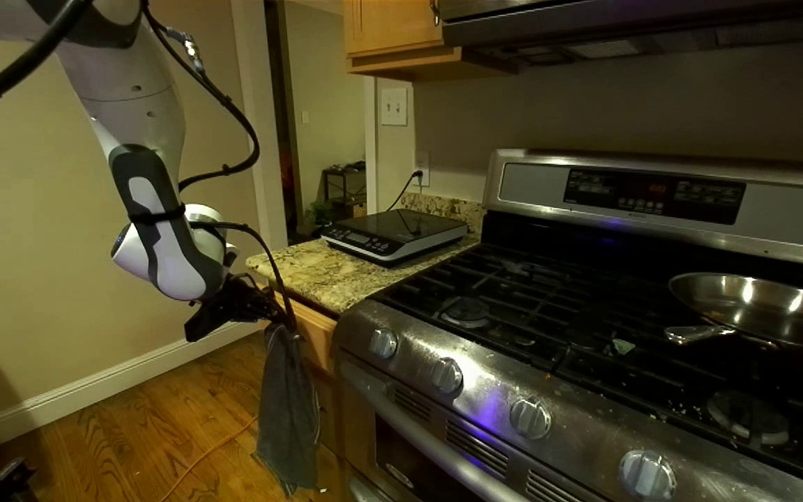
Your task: Close the drawer
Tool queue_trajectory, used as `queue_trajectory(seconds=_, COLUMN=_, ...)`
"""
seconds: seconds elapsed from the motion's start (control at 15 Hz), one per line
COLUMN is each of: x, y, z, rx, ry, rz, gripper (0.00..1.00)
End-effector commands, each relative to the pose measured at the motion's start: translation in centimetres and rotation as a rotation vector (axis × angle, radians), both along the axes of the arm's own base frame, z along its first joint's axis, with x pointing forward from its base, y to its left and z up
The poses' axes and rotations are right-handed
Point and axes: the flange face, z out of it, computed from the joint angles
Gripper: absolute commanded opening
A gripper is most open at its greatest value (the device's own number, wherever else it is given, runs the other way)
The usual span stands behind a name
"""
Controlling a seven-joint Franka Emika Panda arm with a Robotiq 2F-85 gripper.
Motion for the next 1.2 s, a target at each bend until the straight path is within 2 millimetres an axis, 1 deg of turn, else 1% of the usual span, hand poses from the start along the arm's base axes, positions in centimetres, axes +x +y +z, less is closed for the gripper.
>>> queue_trajectory(seconds=0.0, x=0.9, y=-0.7, z=0.0, rx=-0.017, ry=-0.041, rz=-0.004, gripper=0.07)
queue_trajectory(seconds=0.2, x=1.1, y=-0.7, z=-0.9, rx=-0.024, ry=-0.035, rz=0.001, gripper=0.07)
queue_trajectory(seconds=0.4, x=1.8, y=-1.1, z=-1.2, rx=-0.039, ry=-0.032, rz=0.002, gripper=0.07)
queue_trajectory(seconds=0.6, x=1.4, y=-1.0, z=-1.2, rx=-0.039, ry=-0.023, rz=0.006, gripper=0.07)
queue_trajectory(seconds=0.67, x=0.5, y=-0.5, z=-0.9, rx=-0.029, ry=-0.009, rz=0.017, gripper=0.32)
queue_trajectory(seconds=0.73, x=-0.2, y=-0.2, z=-0.6, rx=-0.031, ry=-0.002, rz=0.025, gripper=0.33)
queue_trajectory(seconds=0.8, x=-1.4, y=0.6, z=0.0, rx=-0.019, ry=0.010, rz=0.047, gripper=0.39)
queue_trajectory(seconds=0.87, x=-2.0, y=1.1, z=0.4, rx=-0.013, ry=0.014, rz=0.062, gripper=0.44)
queue_trajectory(seconds=0.93, x=-3.3, y=2.0, z=1.3, rx=-0.017, ry=0.008, rz=0.091, gripper=0.51)
queue_trajectory(seconds=1.0, x=-4.1, y=2.7, z=1.7, rx=-0.014, ry=0.010, rz=0.114, gripper=0.57)
queue_trajectory(seconds=1.13, x=-6.6, y=4.7, z=2.8, rx=-0.002, ry=0.034, rz=0.164, gripper=0.71)
